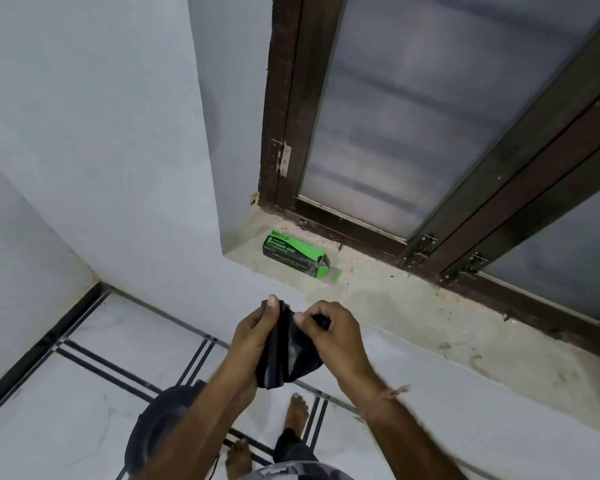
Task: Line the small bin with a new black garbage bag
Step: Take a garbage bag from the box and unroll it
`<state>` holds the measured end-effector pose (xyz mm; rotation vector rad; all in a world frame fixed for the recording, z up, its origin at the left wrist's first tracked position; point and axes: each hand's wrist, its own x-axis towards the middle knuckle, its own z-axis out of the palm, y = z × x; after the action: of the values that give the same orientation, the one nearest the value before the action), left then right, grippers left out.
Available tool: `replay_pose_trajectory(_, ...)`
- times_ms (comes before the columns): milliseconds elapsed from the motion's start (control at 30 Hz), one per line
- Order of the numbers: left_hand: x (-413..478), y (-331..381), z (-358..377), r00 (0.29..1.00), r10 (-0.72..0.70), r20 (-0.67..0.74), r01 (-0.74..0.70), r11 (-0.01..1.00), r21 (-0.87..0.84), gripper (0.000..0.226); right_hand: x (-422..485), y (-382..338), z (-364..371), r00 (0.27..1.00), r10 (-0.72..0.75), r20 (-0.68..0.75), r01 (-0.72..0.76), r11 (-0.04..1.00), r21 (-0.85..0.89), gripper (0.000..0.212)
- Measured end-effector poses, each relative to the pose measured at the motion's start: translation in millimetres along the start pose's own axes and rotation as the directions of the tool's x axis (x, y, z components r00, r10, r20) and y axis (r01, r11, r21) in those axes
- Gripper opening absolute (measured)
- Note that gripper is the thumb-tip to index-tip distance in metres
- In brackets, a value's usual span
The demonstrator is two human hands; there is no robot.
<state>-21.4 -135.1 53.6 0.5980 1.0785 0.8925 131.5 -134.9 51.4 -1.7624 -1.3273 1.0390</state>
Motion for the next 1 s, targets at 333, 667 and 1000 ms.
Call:
replay_pose_trajectory(333, -18, -6, -16, 1.0, -0.021, 0.019, 0.021, 1.0, -0.023, 0.058, -28, -13, -2, 0.984, 0.085, 0.158, -0.128, 0.948, 0.29, 0.029)
replay_pose_trajectory(667, -25, -7, -18, 1.0, -0.014, 0.007, 0.014, 1.0, -0.004, 0.053, -30, -21, 4, 0.974, 0.126, 0.19, -0.201, 0.869, 0.452, 0.034)
replay_pose_trajectory(1000, -25, -6, -20, 0.999, -0.036, 0.0, 0.036, 0.998, -0.055, 0.058, -25, -16, 5, 0.972, 0.199, 0.123, -0.234, 0.836, 0.497, 0.032)
